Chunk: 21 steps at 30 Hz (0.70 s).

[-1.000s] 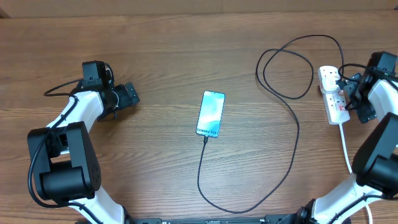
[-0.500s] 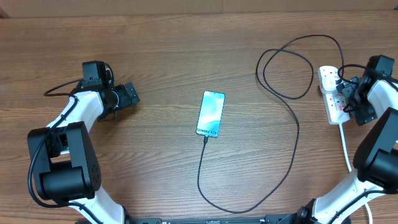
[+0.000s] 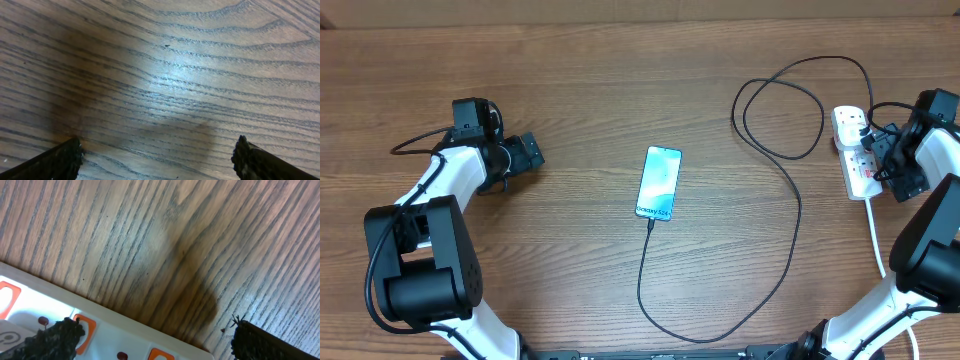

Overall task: Plug charger to phone and switch on socket
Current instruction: 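Press the power strip switch down with the right gripper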

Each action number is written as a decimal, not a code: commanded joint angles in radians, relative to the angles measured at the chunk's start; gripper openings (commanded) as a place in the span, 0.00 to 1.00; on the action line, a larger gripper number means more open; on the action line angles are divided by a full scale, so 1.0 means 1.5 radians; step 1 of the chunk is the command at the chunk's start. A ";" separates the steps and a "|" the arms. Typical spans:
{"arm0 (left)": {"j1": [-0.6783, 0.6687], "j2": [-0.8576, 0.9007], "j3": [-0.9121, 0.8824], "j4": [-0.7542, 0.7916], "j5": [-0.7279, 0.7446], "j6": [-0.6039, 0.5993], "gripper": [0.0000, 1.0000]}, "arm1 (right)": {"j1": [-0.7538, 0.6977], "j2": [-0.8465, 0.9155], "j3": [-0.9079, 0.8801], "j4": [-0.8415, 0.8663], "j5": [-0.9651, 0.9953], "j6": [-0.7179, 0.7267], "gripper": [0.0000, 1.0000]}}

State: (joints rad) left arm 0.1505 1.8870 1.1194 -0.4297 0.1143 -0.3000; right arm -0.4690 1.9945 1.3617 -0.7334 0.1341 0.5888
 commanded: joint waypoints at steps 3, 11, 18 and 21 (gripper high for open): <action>0.004 0.037 -0.028 -0.017 -0.014 -0.002 1.00 | 0.018 0.013 -0.014 -0.030 -0.061 -0.047 1.00; 0.004 0.037 -0.028 -0.017 -0.014 -0.002 1.00 | 0.021 0.013 -0.025 -0.031 -0.061 -0.047 1.00; 0.004 0.037 -0.028 -0.017 -0.014 -0.002 1.00 | 0.021 0.013 -0.048 -0.010 -0.061 -0.047 1.00; 0.004 0.037 -0.028 -0.017 -0.014 -0.002 1.00 | 0.021 0.013 -0.053 -0.010 -0.061 -0.047 1.00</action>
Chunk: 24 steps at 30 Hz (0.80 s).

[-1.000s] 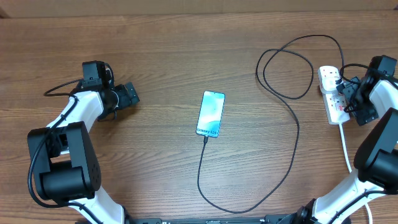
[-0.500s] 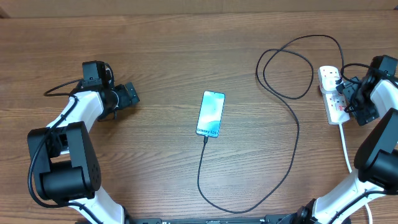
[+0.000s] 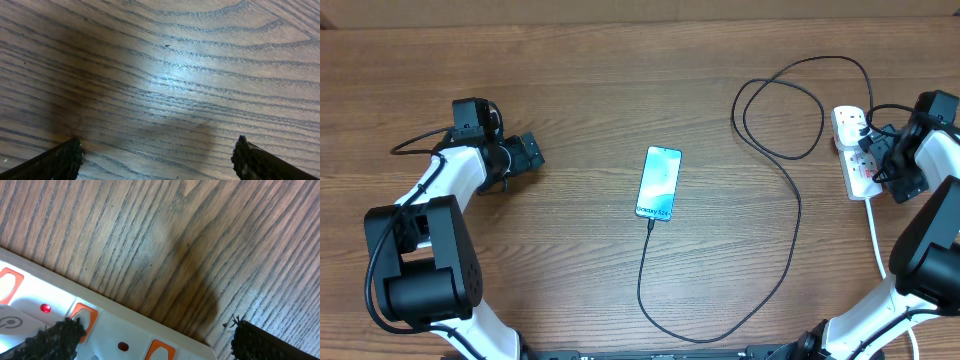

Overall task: Plug charger to phone and switch on socket
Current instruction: 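Press the power strip switch down with the right gripper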

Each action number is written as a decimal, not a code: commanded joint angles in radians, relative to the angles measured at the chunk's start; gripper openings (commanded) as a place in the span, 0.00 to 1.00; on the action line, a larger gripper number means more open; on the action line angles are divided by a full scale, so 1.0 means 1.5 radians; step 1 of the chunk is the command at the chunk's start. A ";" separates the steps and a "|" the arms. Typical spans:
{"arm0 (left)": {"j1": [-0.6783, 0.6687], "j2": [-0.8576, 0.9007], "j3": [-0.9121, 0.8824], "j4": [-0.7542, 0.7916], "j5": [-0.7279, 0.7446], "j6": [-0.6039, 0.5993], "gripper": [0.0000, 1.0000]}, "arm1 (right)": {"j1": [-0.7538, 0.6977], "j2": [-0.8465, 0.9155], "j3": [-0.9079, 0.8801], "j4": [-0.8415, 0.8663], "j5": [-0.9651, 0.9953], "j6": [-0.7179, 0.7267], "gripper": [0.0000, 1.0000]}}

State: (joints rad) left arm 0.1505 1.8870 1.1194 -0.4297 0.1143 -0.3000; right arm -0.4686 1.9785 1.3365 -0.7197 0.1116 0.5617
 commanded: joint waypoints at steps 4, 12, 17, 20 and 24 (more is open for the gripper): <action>0.004 0.037 -0.027 -0.017 -0.014 -0.002 1.00 | 0.017 0.019 -0.005 -0.071 -0.048 -0.029 1.00; 0.004 0.037 -0.028 -0.017 -0.014 -0.002 0.99 | 0.010 -0.013 0.133 -0.208 -0.045 -0.039 1.00; 0.004 0.037 -0.028 -0.017 -0.014 -0.002 0.99 | 0.026 -0.017 0.132 -0.210 -0.104 -0.123 1.00; 0.004 0.037 -0.028 -0.017 -0.014 -0.002 1.00 | 0.042 -0.017 0.128 -0.211 -0.111 -0.150 1.00; 0.004 0.037 -0.028 -0.017 -0.014 -0.002 1.00 | 0.058 -0.017 0.126 -0.214 -0.111 -0.151 1.00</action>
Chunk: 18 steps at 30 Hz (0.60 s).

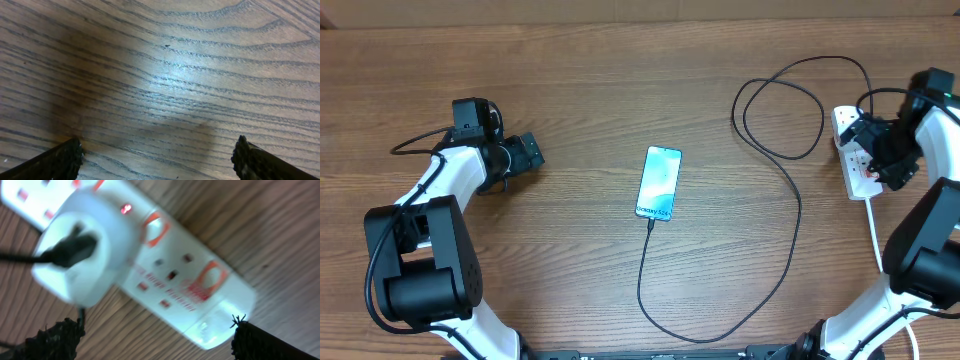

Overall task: Plug charger to phone and switch on socket
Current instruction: 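Press the power strip switch down with the right gripper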

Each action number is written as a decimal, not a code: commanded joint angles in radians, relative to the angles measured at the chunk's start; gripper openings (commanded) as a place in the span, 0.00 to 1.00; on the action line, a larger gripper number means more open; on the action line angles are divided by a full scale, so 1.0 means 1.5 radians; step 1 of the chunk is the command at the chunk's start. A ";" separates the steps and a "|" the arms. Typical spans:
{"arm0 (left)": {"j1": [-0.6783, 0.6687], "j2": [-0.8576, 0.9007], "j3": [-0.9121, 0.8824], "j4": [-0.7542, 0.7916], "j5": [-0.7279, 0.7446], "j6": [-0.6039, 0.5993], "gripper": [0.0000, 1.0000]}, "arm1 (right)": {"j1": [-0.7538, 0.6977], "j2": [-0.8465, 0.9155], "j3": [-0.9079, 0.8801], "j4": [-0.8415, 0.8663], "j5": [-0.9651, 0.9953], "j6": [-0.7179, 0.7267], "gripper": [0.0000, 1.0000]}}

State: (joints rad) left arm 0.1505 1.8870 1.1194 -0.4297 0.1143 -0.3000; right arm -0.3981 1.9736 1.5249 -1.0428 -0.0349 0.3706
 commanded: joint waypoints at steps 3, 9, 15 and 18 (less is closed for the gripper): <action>0.004 0.037 -0.028 -0.017 -0.014 -0.002 1.00 | 0.012 -0.013 0.001 0.001 -0.013 -0.024 1.00; 0.004 0.037 -0.028 -0.017 -0.014 -0.002 0.99 | 0.012 -0.013 0.001 0.017 -0.013 -0.024 1.00; 0.004 0.037 -0.028 -0.017 -0.014 -0.002 1.00 | 0.012 -0.013 0.001 0.021 -0.013 -0.024 1.00; 0.004 0.037 -0.028 -0.017 -0.014 -0.002 1.00 | 0.012 -0.013 0.001 0.021 -0.013 -0.024 1.00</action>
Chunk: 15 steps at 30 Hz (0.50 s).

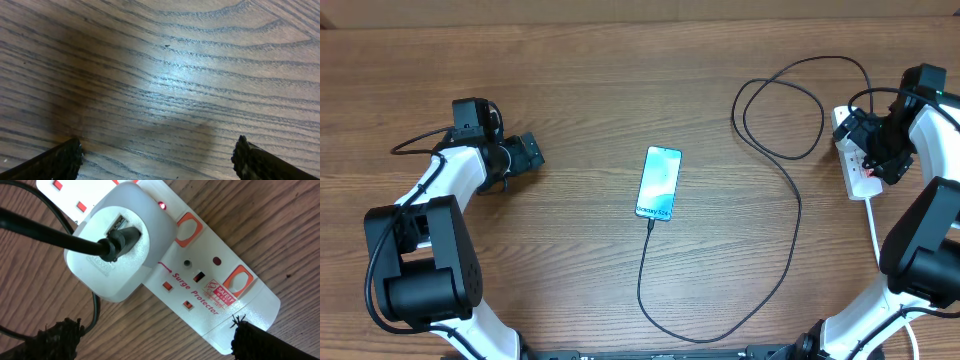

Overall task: Plug charger to phone and switch on socket
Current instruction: 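Press the power strip switch down with the right gripper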

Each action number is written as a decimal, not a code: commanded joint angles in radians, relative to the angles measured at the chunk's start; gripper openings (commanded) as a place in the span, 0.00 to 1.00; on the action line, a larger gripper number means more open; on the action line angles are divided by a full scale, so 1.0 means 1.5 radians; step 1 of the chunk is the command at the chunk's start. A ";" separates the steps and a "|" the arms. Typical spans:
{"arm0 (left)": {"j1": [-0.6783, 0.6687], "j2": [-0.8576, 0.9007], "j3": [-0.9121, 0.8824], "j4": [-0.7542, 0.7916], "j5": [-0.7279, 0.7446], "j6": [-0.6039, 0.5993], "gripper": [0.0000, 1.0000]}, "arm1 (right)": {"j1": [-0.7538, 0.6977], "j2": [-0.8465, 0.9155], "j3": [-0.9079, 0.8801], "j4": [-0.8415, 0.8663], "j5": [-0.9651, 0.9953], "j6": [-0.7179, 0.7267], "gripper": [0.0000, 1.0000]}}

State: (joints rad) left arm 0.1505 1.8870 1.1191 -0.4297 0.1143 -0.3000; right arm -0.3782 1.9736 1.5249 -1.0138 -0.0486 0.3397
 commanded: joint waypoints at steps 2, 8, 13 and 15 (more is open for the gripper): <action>0.004 0.037 -0.027 -0.017 -0.014 -0.002 1.00 | -0.001 -0.013 0.001 0.002 -0.004 -0.003 1.00; 0.004 0.037 -0.027 -0.017 -0.014 -0.002 1.00 | -0.001 -0.013 0.001 0.009 -0.004 -0.003 1.00; 0.004 0.037 -0.027 -0.017 -0.014 -0.002 1.00 | -0.001 -0.013 0.001 0.011 -0.004 -0.003 1.00; 0.004 0.037 -0.027 -0.017 -0.014 -0.002 0.99 | -0.001 -0.013 0.001 0.011 -0.004 -0.003 1.00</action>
State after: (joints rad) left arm 0.1505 1.8870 1.1194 -0.4297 0.1139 -0.3000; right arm -0.3779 1.9736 1.5249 -1.0031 -0.0490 0.3397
